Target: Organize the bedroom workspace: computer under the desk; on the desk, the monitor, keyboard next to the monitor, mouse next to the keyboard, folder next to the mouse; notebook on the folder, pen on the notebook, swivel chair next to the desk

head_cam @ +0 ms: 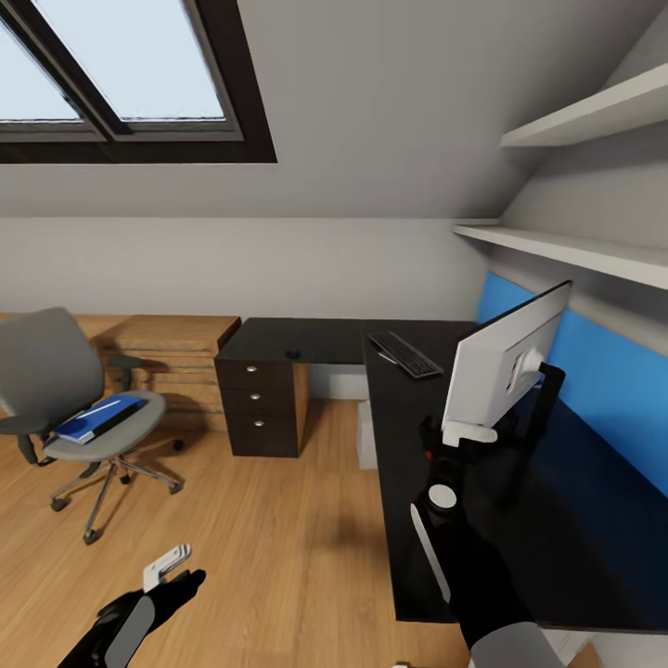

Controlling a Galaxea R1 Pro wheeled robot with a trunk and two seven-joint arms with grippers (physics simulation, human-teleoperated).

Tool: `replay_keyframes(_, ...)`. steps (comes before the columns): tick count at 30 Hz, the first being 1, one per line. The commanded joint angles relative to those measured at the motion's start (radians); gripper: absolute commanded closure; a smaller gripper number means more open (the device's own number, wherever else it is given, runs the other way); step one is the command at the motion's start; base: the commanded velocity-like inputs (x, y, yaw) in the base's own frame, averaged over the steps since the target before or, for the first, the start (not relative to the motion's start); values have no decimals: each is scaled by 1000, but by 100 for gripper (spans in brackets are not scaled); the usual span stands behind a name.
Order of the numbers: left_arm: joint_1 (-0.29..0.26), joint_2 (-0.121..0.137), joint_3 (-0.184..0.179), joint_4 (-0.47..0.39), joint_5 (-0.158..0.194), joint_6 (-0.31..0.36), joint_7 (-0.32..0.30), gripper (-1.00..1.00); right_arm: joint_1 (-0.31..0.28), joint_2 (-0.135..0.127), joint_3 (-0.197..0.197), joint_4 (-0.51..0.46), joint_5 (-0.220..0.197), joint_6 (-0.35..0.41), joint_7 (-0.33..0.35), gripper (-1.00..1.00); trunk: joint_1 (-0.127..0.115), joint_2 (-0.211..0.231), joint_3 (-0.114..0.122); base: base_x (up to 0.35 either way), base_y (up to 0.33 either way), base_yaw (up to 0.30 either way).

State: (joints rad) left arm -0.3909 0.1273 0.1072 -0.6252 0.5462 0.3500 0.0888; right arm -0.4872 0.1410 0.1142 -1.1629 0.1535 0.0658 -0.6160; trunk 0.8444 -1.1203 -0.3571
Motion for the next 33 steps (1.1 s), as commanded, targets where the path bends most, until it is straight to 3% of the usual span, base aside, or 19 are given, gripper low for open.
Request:
replay_keyframes(1, 0, 0, 0, -2, 11, 5, 7, -100, -1, 0, 1, 0, 9, 7, -5, -100, 0, -1, -1, 221, 0, 0)
replay_keyframes(19, 0, -3, -1, -1, 11, 5, 8, -100, -1, 0, 0, 2, 9, 8, -7, -100, 0, -1, -1, 128, 13, 0)
replay_keyframes(33, 0, -3, -6, 1, 11, 6, 8, -100, -1, 1, -1, 2, 9, 11, -10, -100, 0, -1, -1, 17, 4, 0)
